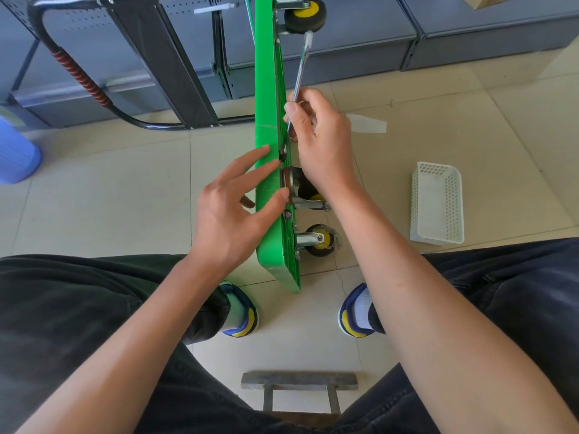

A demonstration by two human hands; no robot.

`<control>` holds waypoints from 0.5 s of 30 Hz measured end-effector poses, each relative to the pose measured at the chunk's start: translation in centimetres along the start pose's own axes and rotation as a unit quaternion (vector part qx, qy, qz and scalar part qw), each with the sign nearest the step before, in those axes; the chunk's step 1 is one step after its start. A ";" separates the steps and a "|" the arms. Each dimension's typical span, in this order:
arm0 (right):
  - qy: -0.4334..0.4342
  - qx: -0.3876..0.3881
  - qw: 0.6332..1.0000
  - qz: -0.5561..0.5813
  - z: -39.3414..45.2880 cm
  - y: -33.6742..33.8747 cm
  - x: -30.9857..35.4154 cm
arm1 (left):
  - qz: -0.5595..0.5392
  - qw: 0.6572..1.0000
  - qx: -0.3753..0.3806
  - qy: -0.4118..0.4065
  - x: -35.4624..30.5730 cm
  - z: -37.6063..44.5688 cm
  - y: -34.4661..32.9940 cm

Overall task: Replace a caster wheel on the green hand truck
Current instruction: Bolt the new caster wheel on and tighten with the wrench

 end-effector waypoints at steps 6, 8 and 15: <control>0.000 0.041 0.999 -0.025 1.7 -1.3 -0.2 | 0.000 1.000 0.001 0.001 0.0 0.0 0.0; -0.033 0.044 0.998 -0.021 2.1 -1.7 -0.8 | -0.001 1.000 0.002 0.000 0.1 0.0 0.0; -0.238 0.067 0.968 0.039 3.2 -2.4 -3.5 | -0.001 1.000 0.000 0.001 0.0 -0.1 0.0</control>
Point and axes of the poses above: each hand's wrist, its own z-axis towards the middle knuckle, its own y-axis out of the back of the hand, x = y × z, the point moved 1 cm from there along z, towards the middle knuckle, and after that the axes turned 8 degrees about y, right-handed, at the moved point
